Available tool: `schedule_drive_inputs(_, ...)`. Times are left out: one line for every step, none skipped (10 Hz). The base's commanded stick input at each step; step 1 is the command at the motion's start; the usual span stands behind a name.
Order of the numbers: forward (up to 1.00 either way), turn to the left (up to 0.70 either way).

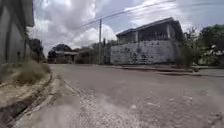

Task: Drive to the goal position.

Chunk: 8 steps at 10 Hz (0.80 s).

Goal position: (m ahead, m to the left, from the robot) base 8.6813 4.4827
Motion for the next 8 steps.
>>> schedule_drive_inputs(1.00,0.35)
schedule_drive_inputs(1.00,0.32)
schedule_drive_inputs(1.00,0.12)
schedule_drive_inputs(1.00,-0.03)
schedule_drive_inputs(1.00,-0.03)
schedule_drive_inputs(1.00,-0.02)
schedule_drive_inputs(1.00,-0.02)
schedule_drive_inputs(1.00,-0.02)
